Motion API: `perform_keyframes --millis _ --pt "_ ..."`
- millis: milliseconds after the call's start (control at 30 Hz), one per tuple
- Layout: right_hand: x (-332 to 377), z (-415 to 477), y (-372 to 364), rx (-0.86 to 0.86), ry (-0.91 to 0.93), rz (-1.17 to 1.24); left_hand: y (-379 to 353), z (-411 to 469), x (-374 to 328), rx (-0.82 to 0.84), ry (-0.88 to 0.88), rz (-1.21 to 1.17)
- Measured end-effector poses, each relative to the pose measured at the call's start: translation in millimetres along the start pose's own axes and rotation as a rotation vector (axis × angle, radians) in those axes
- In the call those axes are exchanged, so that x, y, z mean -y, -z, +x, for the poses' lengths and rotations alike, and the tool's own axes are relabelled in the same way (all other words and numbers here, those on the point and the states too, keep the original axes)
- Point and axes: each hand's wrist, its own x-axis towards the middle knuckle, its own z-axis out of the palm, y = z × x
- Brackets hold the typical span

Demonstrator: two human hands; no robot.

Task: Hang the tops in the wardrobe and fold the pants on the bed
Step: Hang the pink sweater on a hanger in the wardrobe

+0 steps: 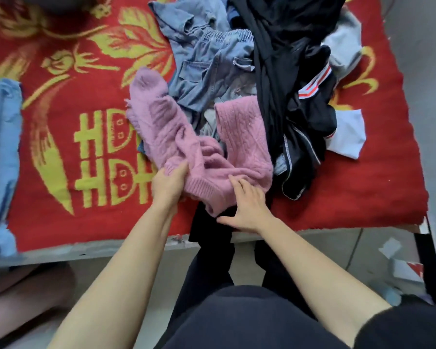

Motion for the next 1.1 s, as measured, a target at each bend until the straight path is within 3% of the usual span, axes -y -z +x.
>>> perform_keyframes --millis 67,133,233,433,567,733,833,900,1000,1100 --pt "7 -22 4 -0.021 0.06 0.172 -1 -30 -19 -0.031 -0.002 -0.236" --pt "11 -39 11 -0.088 0.062 0.312 -4 -61 -35 -0.039 -0.022 -0.324" --pt "7 -56 33 -0.24 0.064 0.387 -10 -102 -45 -0.063 -0.11 -0.317" --pt "31 -91 112 -0.606 -0.173 0.624 40 -161 -27 -0.263 -0.381 -0.115" --pt "108 -121 133 -0.648 0.013 0.585 111 -193 -5 -0.443 -0.446 -0.2" --pt "234 -190 92 -0.643 0.276 0.576 246 -258 69 -0.563 -0.527 -0.502" --pt "313 -238 38 -0.568 0.419 0.58 333 -297 139 -0.683 -0.416 -0.559" --pt "364 -270 -9 -0.44 0.529 0.51 388 -323 193 -0.682 -0.272 -0.638" --pt "428 -316 -85 -0.182 0.589 0.425 451 -374 270 -0.509 -0.187 -0.896" --pt "472 -349 -152 -0.035 0.598 0.385 497 -428 343 -0.519 -0.158 -0.871"
